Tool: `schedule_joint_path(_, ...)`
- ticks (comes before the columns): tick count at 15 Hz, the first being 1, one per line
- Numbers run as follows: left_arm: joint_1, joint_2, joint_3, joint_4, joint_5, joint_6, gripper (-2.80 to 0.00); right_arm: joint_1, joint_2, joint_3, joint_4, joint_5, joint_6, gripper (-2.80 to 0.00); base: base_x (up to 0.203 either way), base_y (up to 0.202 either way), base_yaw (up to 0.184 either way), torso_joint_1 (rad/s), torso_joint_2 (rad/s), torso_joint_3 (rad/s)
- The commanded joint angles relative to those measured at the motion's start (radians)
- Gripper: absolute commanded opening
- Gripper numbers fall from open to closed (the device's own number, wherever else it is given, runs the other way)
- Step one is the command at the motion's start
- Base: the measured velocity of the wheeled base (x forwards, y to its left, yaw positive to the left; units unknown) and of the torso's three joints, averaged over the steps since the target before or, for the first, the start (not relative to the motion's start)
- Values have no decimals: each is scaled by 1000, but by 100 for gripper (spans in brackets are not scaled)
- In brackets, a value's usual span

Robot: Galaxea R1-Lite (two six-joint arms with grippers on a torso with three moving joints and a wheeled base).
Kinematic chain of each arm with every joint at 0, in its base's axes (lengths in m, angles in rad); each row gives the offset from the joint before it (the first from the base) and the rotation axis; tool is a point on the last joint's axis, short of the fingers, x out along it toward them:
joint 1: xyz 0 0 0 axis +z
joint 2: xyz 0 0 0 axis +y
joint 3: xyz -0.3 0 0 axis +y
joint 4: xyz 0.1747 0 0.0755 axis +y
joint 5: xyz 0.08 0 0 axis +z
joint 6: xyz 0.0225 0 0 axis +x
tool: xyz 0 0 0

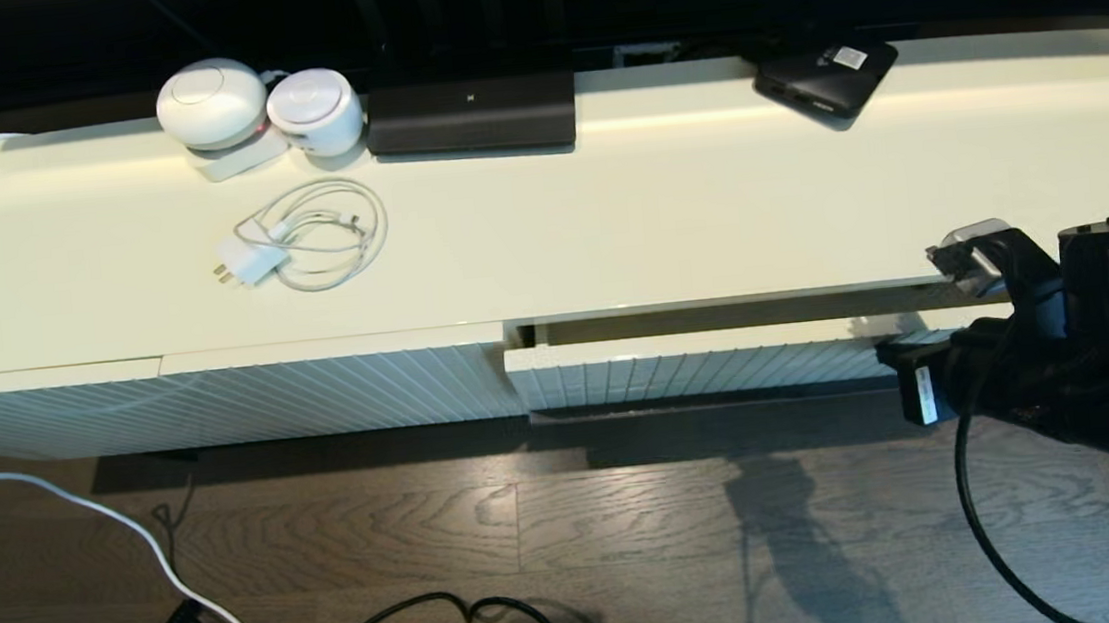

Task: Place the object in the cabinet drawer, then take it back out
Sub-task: Close the drawer

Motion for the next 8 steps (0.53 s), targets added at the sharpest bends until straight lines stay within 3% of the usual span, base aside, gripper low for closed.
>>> schedule_joint_path(1,0,0,1,0,0,0,-280,-4,34,-9,-47,8,1,-280,0,0,0,0,0,0)
schedule_joint_path(8,1,0,0,0,0,0,-280,-13,109,-34,-170,12,1,-280,0,0,0,0,0,0)
